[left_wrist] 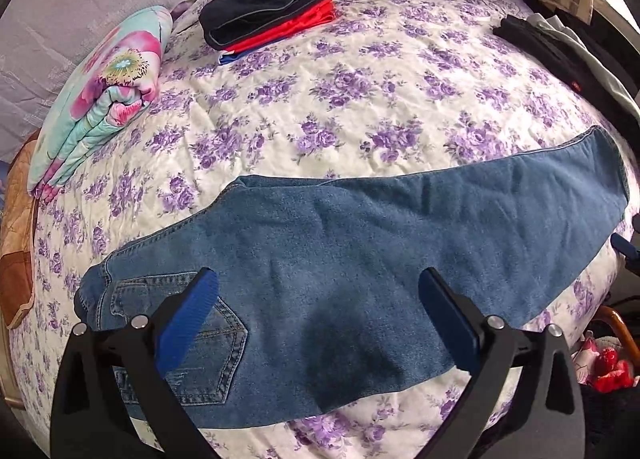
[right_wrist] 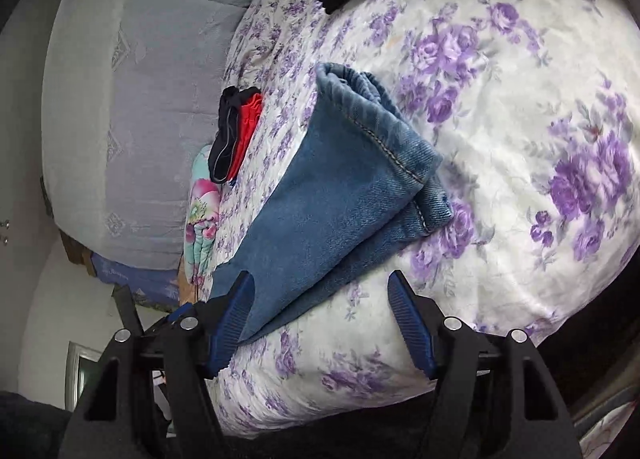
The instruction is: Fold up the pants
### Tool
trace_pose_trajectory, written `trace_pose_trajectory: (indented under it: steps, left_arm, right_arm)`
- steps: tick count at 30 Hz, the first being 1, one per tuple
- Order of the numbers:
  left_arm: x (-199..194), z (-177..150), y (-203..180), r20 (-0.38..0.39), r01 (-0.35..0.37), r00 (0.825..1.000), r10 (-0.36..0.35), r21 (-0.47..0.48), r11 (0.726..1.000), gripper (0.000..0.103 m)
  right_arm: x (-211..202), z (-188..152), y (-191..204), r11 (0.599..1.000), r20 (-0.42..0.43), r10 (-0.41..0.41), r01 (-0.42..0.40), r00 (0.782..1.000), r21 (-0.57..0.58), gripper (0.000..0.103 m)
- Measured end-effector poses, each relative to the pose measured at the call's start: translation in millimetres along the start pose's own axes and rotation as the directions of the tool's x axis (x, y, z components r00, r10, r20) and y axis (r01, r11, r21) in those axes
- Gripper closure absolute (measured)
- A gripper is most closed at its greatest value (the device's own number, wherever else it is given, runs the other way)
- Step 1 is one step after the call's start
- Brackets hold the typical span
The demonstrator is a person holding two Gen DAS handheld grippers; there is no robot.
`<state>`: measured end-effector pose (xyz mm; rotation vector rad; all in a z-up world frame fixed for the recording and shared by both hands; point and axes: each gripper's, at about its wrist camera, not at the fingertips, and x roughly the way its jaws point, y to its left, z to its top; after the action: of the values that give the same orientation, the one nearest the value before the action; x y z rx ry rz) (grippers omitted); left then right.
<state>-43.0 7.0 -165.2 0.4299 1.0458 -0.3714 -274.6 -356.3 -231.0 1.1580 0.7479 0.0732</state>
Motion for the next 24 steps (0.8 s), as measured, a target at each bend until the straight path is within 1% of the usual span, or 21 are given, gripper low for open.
trace_pose_trajectory:
  steps: [1, 2, 4, 6, 7, 8, 9, 10, 11, 14, 15, 16, 18, 19, 20, 21, 24]
  left_arm:
    - [-0.2, -1.5, 0.4, 0.001, 0.0, 1.0, 0.0, 0.003, 1.0, 0.005]
    - [-0.7, -3.0, 1.6, 0.003, 0.001, 1.0, -0.001, 0.006, 1.0, 0.005]
    - [-0.7, -4.6, 4.8, 0.007, 0.009, 1.0, -0.009, 0.004, 1.0, 0.005]
    - [0.5, -4.7, 9.4, 0.01, 0.013, 1.0, -0.013, -0.006, 1.0, 0.005]
    - [2.0, -4.3, 12.1, 0.007, 0.01, 1.0, -0.009, -0.015, 1.0, 0.005]
    - [3.6, -4.0, 15.2, 0.005, 0.01, 1.0, -0.01, -0.028, 1.0, 0.005]
    - [5.5, -4.2, 18.5, 0.002, 0.013, 1.0, -0.013, -0.041, 0.999, 0.005]
    - [7.3, -4.1, 21.2, -0.001, 0.014, 1.0, -0.014, -0.051, 0.999, 0.005]
    - [9.0, -4.0, 24.2, -0.003, 0.012, 1.0, -0.012, -0.061, 0.998, 0.005]
    - [12.2, -4.2, 30.0, -0.008, 0.002, 1.0, -0.003, -0.072, 0.997, 0.005]
    - [13.6, -4.2, 31.0, -0.009, -0.008, 1.0, 0.007, -0.069, 0.998, 0.005]
    - [14.9, -4.0, 31.6, -0.011, -0.016, 1.0, 0.015, -0.064, 0.998, 0.005]
    - [19.1, -3.6, 31.8, -0.021, -0.044, 0.999, 0.043, -0.05, 0.998, 0.005]
    - [21.1, -4.1, 32.1, -0.025, -0.053, 0.998, 0.052, -0.044, 0.998, 0.005]
    - [22.6, -4.4, 32.4, -0.028, -0.051, 0.998, 0.05, -0.044, 0.998, 0.005]
    - [23.5, -4.8, 33.1, -0.032, -0.05, 0.998, 0.049, -0.047, 0.998, 0.005]
    - [24.8, -6.2, 36.7, -0.032, -0.035, 0.999, 0.034, -0.06, 0.998, 0.005]
  right_arm:
    - [2.2, 1.1, -2.9, 1.0, 0.019, -0.01, 0.009, 1.0, 0.026, 0.035]
    - [3.1, 2.1, -7.6, 0.998, 0.044, 0.002, -0.005, 0.999, 0.068, 0.035]
    - [2.0, 7.2, -15.6, 0.987, 0.114, 0.036, -0.053, 0.993, 0.152, 0.035]
    - [3.0, 14.3, -21.1, 0.974, 0.164, 0.059, -0.092, 0.985, 0.205, 0.035]
    - [3.3, 15.6, -20.1, 0.971, 0.179, 0.064, -0.102, 0.982, 0.217, 0.039]
    - [3.9, 16.1, -18.3, 0.971, 0.184, 0.078, -0.116, 0.98, 0.21, 0.05]
    - [6.3, 16.0, -18.9, 0.966, 0.179, 0.104, -0.142, 0.978, 0.215, 0.085]
    - [7.8, 14.4, -21.8, 0.956, 0.186, 0.125, -0.168, 0.975, 0.241, 0.086]
    - [8.3, 13.2, -23.7, 0.949, 0.199, 0.125, -0.175, 0.972, 0.262, 0.086]
    - [11.0, 12.4, -21.8, 0.95, 0.215, 0.11, -0.167, 0.97, 0.265, 0.086]
    - [11.4, 12.6, -21.2, 0.952, 0.214, 0.088, -0.145, 0.973, 0.271, 0.078]
    - [10.8, 12.5, -22.6, 0.951, 0.213, 0.048, -0.11, 0.976, 0.289, 0.062]
    - [9.3, 10.9, -26.2, 0.939, 0.235, 0.057, -0.132, 0.97, 0.317, 0.06]
    - [10.4, 12.2, -21.8, 0.949, 0.228, 0.051, -0.119, 0.972, 0.293, 0.062]
    - [11.5, 13.3, -16.5, 0.961, 0.213, 0.037, -0.093, 0.976, 0.26, 0.067]
    - [14.0, 13.9, -13.5, 0.967, 0.194, 0.036, -0.083, 0.98, 0.24, 0.085]
    - [12.6, 16.0, -9.0, 0.972, 0.185, 0.021, -0.063, 0.983, 0.225, 0.086]
